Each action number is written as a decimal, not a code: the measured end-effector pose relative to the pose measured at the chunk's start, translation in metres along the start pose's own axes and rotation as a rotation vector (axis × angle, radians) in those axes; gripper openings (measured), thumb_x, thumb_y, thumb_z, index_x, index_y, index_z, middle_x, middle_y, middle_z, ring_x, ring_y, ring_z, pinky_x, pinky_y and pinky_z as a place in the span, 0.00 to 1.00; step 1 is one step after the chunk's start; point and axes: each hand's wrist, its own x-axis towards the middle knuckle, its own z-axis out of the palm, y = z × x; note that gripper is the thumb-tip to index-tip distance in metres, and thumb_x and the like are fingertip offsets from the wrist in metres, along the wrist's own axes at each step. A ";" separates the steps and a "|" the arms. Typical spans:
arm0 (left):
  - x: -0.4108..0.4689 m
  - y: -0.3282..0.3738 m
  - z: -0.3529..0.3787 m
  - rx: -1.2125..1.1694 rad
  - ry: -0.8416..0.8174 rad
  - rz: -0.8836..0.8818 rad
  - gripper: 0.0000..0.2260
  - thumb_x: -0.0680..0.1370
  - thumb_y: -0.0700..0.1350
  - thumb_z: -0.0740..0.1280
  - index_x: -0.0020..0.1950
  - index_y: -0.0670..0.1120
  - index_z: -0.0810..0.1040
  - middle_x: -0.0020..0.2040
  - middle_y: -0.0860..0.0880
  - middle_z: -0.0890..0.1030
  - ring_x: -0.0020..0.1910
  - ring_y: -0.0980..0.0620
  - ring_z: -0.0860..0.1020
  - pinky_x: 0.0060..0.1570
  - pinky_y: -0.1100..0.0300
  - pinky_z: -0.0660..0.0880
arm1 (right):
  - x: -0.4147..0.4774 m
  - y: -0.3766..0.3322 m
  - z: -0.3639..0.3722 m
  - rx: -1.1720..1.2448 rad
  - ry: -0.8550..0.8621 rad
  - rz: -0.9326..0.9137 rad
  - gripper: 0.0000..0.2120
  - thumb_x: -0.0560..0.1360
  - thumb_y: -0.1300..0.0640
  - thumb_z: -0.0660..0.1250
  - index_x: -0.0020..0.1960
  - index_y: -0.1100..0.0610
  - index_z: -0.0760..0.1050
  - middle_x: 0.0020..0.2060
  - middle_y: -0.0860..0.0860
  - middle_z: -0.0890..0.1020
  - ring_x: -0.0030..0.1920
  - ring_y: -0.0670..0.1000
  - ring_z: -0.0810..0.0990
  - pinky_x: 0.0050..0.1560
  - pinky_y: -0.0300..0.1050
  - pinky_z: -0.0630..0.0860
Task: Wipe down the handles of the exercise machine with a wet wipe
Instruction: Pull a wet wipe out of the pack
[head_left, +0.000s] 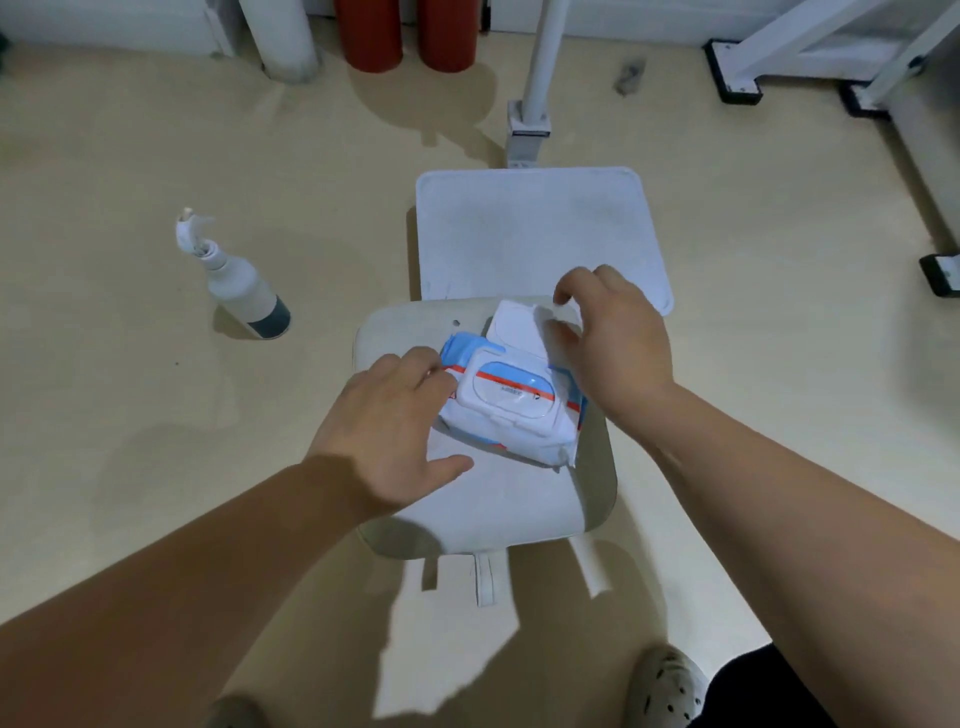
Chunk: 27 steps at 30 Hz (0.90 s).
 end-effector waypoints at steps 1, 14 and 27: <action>0.001 -0.001 0.001 0.000 0.032 0.012 0.33 0.65 0.64 0.75 0.64 0.48 0.77 0.67 0.47 0.75 0.54 0.43 0.77 0.54 0.50 0.77 | -0.003 0.000 0.001 -0.052 -0.037 -0.042 0.06 0.77 0.56 0.69 0.52 0.56 0.78 0.44 0.55 0.79 0.45 0.59 0.77 0.40 0.51 0.72; 0.016 -0.002 -0.006 -0.164 -0.078 0.023 0.38 0.67 0.69 0.58 0.73 0.52 0.74 0.74 0.51 0.72 0.69 0.46 0.73 0.67 0.48 0.72 | -0.012 -0.008 -0.004 0.140 -0.444 -0.484 0.18 0.71 0.53 0.70 0.59 0.50 0.85 0.48 0.54 0.78 0.47 0.57 0.78 0.45 0.46 0.74; 0.009 0.001 -0.007 -0.144 -0.059 0.018 0.32 0.73 0.65 0.65 0.75 0.53 0.71 0.76 0.52 0.69 0.70 0.47 0.71 0.68 0.51 0.71 | -0.013 -0.004 -0.010 0.125 -0.351 -0.388 0.09 0.72 0.57 0.76 0.52 0.53 0.86 0.48 0.52 0.81 0.46 0.53 0.79 0.44 0.48 0.78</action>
